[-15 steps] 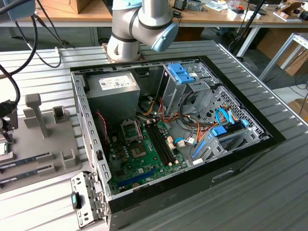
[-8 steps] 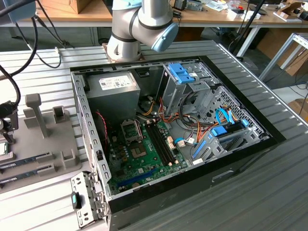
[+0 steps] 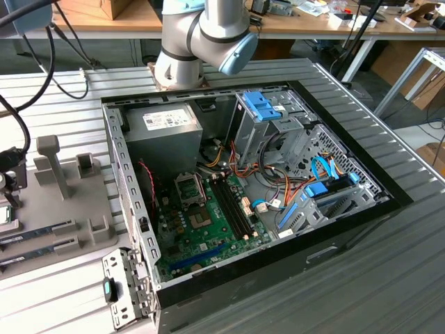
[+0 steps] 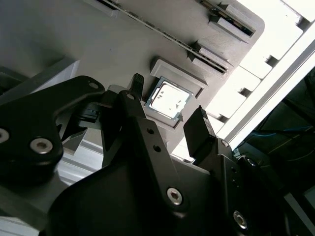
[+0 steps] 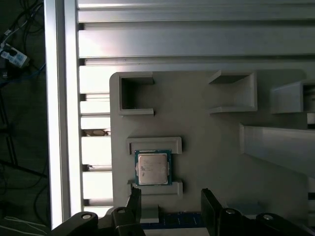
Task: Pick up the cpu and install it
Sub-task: 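Pick up the cpu and move it towards the insertion slot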
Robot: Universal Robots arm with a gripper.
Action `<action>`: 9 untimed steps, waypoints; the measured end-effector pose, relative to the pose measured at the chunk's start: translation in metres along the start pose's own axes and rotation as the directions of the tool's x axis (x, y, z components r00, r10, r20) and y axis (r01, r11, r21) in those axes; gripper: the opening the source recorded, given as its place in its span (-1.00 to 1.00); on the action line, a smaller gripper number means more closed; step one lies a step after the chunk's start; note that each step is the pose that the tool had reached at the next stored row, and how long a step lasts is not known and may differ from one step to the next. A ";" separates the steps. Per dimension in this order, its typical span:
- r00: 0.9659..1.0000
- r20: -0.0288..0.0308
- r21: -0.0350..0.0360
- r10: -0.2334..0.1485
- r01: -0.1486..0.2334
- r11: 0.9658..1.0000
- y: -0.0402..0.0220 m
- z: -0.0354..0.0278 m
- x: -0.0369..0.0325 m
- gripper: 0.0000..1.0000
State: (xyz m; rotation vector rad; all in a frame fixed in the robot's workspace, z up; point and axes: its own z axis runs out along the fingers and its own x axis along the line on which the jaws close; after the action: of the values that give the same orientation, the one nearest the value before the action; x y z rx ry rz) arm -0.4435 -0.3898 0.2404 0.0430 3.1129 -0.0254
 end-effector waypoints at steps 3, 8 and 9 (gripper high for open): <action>1.000 0.000 0.000 0.000 0.000 1.000 0.0000 0.0011 0.0000 0.20; 1.000 0.000 0.000 0.000 0.000 1.000 0.0000 0.0030 0.0001 0.20; 1.000 0.000 0.000 0.000 0.000 1.000 0.0000 0.0032 0.0001 0.20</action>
State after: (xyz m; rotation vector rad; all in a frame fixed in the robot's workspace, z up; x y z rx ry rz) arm -0.4434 -0.3898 0.2372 0.0430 3.1129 -0.0254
